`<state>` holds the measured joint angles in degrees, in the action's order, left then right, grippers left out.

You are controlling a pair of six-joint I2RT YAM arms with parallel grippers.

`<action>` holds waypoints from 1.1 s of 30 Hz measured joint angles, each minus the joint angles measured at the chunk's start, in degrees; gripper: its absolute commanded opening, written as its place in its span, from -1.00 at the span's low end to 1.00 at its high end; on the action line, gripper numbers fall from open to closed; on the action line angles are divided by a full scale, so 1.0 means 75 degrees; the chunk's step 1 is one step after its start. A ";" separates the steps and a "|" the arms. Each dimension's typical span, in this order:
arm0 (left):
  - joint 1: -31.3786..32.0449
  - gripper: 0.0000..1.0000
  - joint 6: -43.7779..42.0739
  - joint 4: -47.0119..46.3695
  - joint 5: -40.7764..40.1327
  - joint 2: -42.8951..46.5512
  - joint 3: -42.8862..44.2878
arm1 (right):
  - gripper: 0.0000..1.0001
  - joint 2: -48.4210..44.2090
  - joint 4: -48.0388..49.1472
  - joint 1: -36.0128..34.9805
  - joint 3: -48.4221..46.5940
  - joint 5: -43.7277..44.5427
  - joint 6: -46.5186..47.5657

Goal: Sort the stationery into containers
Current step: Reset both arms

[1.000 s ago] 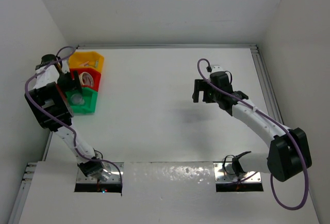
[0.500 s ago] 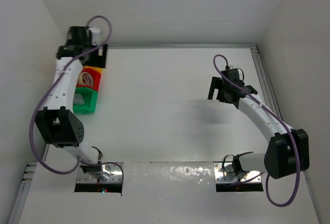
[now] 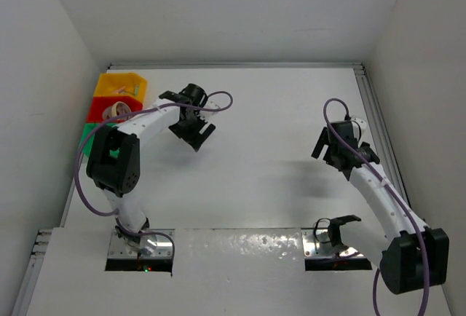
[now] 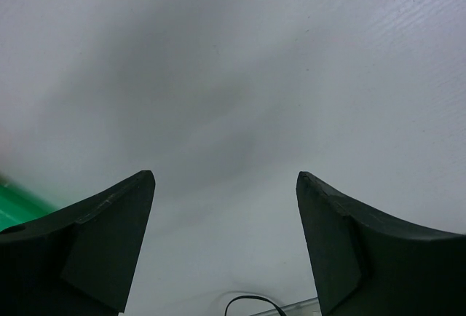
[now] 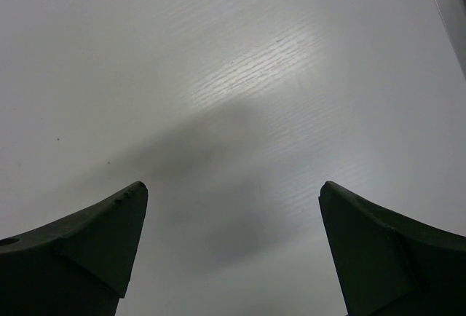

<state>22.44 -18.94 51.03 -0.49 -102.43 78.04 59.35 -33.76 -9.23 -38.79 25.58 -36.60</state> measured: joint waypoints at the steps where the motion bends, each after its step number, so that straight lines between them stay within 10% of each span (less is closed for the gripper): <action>1: 0.0064 0.53 0.0003 -0.0023 -0.0032 0.0000 -0.0020 | 0.98 -0.0140 -0.0006 0.0003 0.0082 0.0041 -0.0064; 33: 0.0414 0.50 0.0233 -0.0204 -0.0283 -0.0079 -0.0020 | 0.98 -0.1585 -0.0312 0.0009 0.0600 0.0102 -0.0414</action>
<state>25.54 -17.19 49.50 -2.61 -103.02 77.89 47.46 -36.10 -9.17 -34.28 26.35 -39.70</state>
